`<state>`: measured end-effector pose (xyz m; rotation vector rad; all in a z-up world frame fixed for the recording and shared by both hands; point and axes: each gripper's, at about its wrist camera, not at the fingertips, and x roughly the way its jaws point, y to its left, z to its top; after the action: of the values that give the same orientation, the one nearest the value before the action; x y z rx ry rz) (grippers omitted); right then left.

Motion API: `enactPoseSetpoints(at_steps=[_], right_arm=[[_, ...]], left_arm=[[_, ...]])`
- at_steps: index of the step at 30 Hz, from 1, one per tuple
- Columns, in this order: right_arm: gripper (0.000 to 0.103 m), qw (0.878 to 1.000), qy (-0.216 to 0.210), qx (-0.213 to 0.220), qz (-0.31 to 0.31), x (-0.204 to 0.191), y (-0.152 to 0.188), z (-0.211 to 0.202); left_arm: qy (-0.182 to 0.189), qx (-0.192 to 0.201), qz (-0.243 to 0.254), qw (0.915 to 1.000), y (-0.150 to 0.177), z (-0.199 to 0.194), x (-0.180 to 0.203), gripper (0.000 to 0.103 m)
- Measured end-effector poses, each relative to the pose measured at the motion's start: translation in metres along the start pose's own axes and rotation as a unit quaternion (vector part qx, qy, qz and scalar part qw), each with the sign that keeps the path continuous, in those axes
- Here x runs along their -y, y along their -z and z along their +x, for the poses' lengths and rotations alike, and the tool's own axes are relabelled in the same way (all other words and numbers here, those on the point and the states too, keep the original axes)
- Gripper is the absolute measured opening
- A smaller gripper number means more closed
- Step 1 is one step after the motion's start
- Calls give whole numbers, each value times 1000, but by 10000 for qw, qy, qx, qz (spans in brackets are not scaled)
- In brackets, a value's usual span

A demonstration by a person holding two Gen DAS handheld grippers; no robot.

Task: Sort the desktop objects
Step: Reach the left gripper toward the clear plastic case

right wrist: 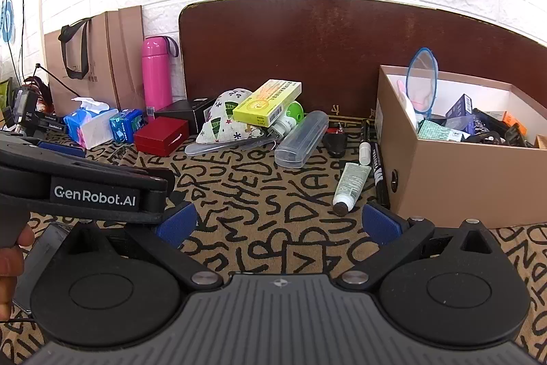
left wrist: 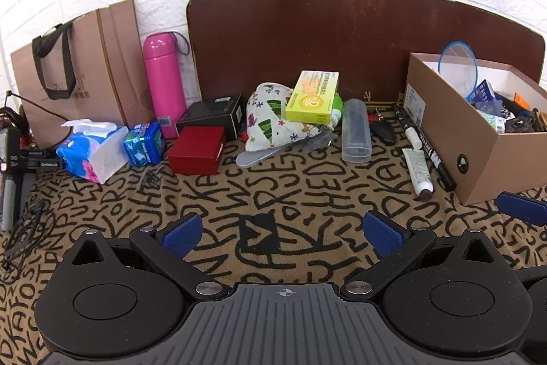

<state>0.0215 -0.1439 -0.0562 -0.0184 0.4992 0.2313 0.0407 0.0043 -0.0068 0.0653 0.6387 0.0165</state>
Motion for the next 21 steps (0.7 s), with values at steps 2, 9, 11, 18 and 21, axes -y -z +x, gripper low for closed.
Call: enactPoseSetpoints(at_steps=[2,9,11,18,21], right_arm=[[103,10000,-7,-17,-7,0,-1,4],[103,9999,-33,-114,7,0,-2,18],[103,9999,-52,-160,4,1,-3,24],[103,9995,-134,-247,-157,0,-8,57],[102,9993,-133,-264,-245,1,-14,78]], left_arm=[[6,-26,-5,10000,-1,4,-1,103],[6,-131,-27,9999,-4,19,-4,103],[35,-154,-31,9999,-5,24,-6,103],[252,-159,-133,9995,-15,54,-16,103],[291,-278,-197,9990,-24,73,-19,103]])
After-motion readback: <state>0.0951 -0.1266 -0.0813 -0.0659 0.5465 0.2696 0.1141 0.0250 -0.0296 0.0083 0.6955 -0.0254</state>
